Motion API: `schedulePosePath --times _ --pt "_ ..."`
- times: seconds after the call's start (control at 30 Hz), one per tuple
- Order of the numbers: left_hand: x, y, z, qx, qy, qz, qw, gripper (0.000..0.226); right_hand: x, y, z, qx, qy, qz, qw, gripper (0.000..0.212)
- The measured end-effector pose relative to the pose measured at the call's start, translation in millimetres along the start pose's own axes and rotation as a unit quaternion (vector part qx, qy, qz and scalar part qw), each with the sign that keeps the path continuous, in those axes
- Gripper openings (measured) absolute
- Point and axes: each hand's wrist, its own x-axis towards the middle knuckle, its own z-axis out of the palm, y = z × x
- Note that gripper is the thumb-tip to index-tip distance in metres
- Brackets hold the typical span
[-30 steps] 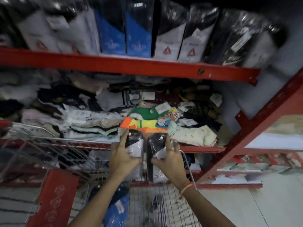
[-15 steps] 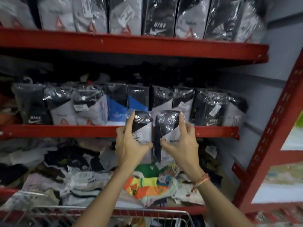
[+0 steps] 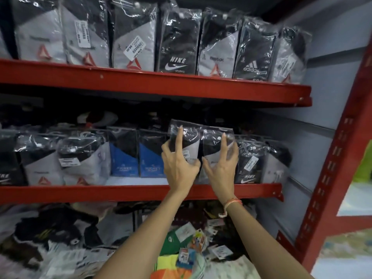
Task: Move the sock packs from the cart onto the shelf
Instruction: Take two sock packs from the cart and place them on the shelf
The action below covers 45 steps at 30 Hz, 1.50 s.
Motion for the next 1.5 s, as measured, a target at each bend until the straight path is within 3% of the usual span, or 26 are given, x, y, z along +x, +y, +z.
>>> schedulePosePath --times 0.17,0.33,0.43,0.57,0.67,1.0,1.27,1.5 --pt "-18.0 -12.9 23.2 0.029 0.005 -0.001 1.000 0.097 -13.2 27.4 5.9 0.012 -0.029 0.024 0.999 0.084" --pt "-30.6 -29.3 26.1 0.019 -0.041 0.009 0.999 0.098 -24.1 31.5 1.6 -0.011 -0.073 0.004 0.997 0.083" --pt "-29.0 -39.9 23.6 0.060 -0.089 0.041 0.993 0.093 -26.1 33.6 4.0 -0.081 -0.063 -0.002 0.995 0.080" --pt "-25.2 -48.7 16.3 0.205 -0.092 0.113 0.968 0.082 -31.5 38.8 5.0 -0.211 -0.070 -0.051 0.974 0.071" --pt "-29.6 -54.0 2.1 0.237 -0.095 0.150 0.955 0.077 -41.4 37.7 1.1 -0.250 -0.090 -0.055 0.962 0.067" --pt "-94.3 -99.4 -67.8 0.246 -0.157 0.158 0.943 0.062 -127.1 -15.8 4.7 -0.176 -0.121 -0.060 0.975 0.065" --pt "-177.3 -157.7 -130.0 0.271 -0.221 0.131 0.928 0.057 -239.0 -44.1 30.5 -0.134 -0.232 -0.026 0.963 0.062" --pt "-264.6 -208.9 -172.9 0.285 -0.287 0.041 0.914 0.055 -335.8 -66.0 57.4 -0.080 -0.332 0.021 0.940 0.054"
